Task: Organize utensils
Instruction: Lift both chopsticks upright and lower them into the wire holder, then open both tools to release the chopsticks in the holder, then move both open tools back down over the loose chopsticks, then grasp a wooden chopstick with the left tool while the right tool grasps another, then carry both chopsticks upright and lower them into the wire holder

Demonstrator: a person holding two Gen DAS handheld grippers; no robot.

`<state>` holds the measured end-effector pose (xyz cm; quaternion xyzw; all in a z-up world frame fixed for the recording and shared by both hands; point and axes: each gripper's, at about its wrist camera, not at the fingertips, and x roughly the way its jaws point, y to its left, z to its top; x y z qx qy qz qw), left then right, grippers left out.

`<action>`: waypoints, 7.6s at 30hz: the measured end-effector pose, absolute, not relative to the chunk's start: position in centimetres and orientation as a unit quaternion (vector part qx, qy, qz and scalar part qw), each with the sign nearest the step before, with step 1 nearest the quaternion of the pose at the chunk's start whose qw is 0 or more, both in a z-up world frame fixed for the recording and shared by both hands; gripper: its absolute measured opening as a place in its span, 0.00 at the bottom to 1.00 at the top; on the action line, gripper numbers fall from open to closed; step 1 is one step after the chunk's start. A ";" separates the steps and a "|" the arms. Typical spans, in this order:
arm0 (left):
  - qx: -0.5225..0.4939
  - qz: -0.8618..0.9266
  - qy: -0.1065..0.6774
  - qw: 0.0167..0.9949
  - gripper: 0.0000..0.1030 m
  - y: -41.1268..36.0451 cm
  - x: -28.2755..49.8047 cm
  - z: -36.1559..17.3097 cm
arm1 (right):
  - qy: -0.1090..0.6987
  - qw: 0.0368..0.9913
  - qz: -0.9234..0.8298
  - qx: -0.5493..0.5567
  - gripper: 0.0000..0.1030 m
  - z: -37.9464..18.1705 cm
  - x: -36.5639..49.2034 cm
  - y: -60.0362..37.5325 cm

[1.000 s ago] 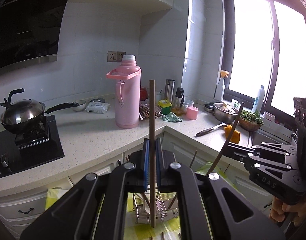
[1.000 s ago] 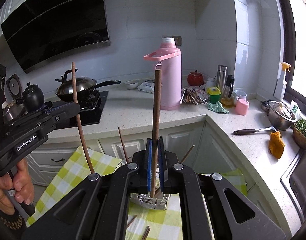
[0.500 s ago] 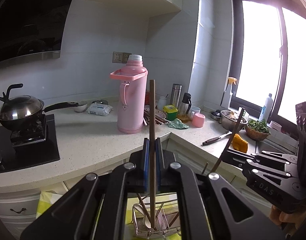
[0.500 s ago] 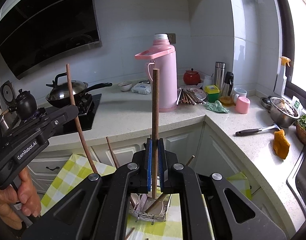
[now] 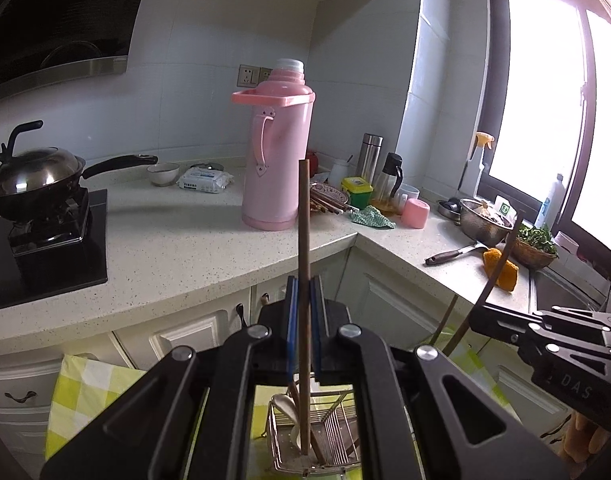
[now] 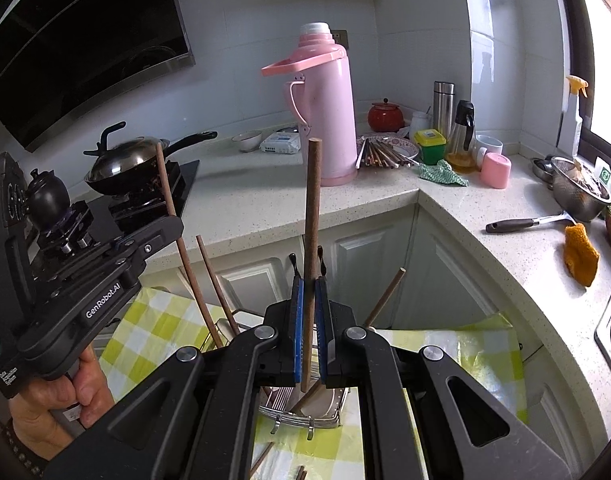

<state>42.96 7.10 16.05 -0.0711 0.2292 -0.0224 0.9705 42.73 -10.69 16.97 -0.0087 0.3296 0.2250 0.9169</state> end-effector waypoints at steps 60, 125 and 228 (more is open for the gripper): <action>-0.033 -0.020 0.407 0.913 0.44 3.5 21.3 -6.4 | 0.421 0.895 0.145 -0.039 0.75 -6.1 24.2 -16.0; 0.009 -0.032 0.399 0.916 0.06 3.7 20.2 -0.7 | 0.384 0.900 0.200 -0.049 0.08 -0.1 22.3 -14.7; -0.014 -0.053 0.287 0.956 0.06 6.2 41.3 14.8 | 0.354 0.898 0.259 -0.026 0.08 13.8 42.5 -9.6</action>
